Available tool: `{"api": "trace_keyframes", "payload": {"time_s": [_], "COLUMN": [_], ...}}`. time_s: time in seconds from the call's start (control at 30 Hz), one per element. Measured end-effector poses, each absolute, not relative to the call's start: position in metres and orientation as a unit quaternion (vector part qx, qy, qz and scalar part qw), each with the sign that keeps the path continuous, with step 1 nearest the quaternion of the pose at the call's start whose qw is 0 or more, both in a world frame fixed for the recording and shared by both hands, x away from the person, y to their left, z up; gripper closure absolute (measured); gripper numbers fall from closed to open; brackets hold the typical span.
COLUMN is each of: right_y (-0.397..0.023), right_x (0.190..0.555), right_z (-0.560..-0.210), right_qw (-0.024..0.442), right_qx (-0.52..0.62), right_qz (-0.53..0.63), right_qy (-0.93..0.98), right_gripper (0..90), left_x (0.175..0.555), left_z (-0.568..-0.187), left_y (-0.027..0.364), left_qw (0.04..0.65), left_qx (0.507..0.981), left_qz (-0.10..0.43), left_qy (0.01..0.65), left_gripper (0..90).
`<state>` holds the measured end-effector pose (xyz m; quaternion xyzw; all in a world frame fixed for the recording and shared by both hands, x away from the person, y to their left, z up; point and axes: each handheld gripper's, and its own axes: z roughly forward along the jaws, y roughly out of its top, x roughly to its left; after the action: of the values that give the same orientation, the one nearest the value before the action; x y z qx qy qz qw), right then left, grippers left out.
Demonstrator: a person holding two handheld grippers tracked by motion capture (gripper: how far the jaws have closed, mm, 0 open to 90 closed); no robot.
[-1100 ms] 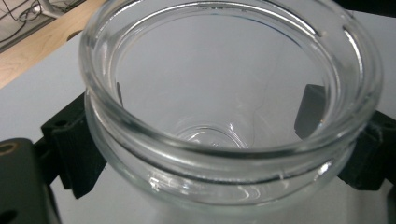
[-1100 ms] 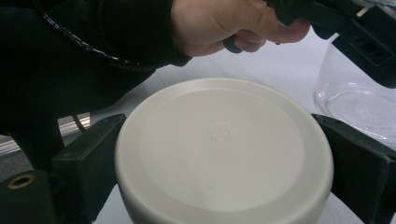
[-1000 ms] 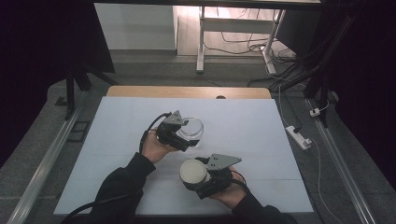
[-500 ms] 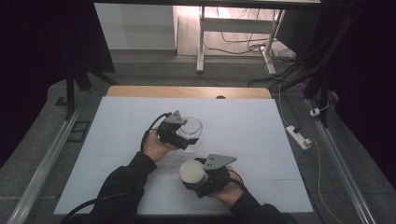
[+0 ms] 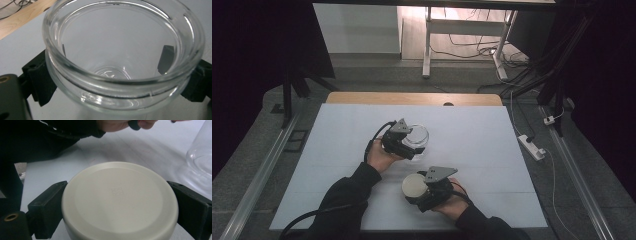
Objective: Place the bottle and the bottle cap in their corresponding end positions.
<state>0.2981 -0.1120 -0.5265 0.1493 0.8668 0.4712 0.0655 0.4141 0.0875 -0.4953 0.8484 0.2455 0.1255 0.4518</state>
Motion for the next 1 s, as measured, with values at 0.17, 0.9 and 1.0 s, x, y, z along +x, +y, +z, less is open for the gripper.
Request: {"api": "trace_keyframes", "payload": {"time_s": [0.17,0.9,1.0], "right_y": [-0.112,-0.107,-0.105], "right_x": [0.302,0.311,0.312], "right_z": [-0.531,-0.538,-0.539], "right_qw": [0.066,0.06,0.059], "right_qx": [0.157,0.185,0.182], "right_qz": [0.46,0.42,0.411], "right_qy": [0.871,0.887,0.891], "right_gripper": [7.4,7.1,7.1], "left_x": [0.417,0.422,0.423], "left_z": [-0.499,-0.513,-0.512], "left_y": [0.087,0.088,0.088], "left_qw": [0.448,0.446,0.443], "left_qx": [0.849,0.85,0.852], "left_qz": [0.128,0.128,0.124], "left_qy": [0.249,0.249,0.249], "left_gripper": [7.4,7.1,6.9]}}
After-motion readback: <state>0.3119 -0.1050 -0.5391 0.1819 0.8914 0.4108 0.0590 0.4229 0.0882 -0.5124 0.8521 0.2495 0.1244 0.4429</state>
